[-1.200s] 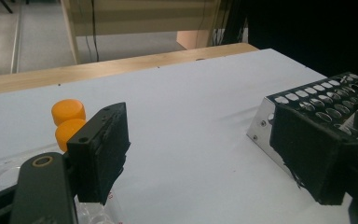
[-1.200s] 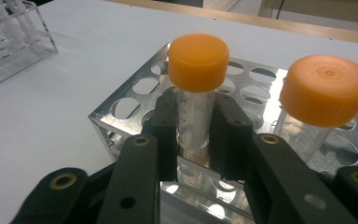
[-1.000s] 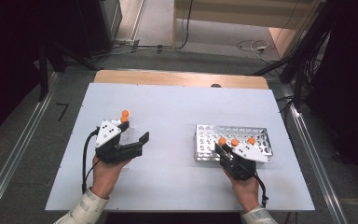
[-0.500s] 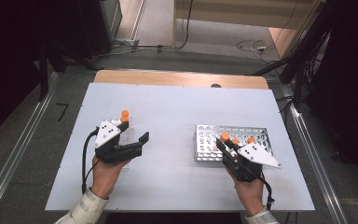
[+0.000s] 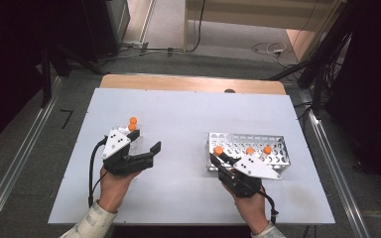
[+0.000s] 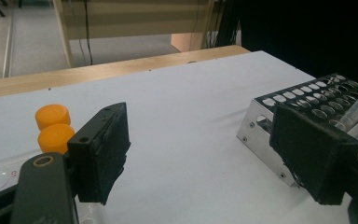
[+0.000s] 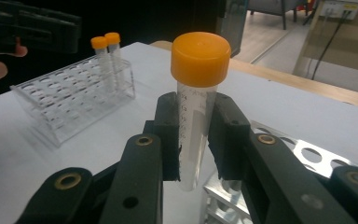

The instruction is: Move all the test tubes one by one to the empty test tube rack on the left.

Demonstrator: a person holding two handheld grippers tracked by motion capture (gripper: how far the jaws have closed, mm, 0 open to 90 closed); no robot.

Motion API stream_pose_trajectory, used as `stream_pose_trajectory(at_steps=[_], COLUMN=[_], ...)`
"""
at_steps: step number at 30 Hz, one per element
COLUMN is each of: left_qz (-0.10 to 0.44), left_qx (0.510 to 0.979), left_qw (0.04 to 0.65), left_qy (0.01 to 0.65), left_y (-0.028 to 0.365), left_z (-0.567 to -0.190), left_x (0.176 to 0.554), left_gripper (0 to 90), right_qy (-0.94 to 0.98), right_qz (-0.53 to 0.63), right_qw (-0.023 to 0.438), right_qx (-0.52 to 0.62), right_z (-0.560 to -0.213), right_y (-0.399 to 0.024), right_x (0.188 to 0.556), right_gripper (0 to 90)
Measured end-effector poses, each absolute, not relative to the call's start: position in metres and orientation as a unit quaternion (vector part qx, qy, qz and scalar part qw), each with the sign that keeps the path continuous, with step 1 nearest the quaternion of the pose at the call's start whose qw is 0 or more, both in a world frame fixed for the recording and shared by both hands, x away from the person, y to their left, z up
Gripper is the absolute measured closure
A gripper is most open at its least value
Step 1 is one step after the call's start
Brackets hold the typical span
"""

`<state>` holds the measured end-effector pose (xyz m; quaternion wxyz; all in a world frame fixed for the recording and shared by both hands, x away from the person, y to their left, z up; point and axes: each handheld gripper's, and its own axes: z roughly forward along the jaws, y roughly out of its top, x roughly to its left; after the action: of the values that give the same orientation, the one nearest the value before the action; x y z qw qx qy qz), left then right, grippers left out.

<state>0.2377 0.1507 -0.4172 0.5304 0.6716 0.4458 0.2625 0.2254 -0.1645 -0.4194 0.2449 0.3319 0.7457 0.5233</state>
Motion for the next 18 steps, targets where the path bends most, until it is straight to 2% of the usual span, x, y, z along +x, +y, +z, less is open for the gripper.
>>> stream_pose_trajectory(at_steps=[18], left_qz=[0.248], left_qx=[0.680], left_qw=[0.544], left_qy=[0.425], left_y=[0.139], left_z=[-0.415], left_x=[0.231], left_gripper=[20.2], right_qy=[0.778], right_qz=[0.510], right_qw=[0.208], right_qx=[0.303], right_z=[-0.437], right_y=[-0.116], right_x=[0.241], right_gripper=[72.4])
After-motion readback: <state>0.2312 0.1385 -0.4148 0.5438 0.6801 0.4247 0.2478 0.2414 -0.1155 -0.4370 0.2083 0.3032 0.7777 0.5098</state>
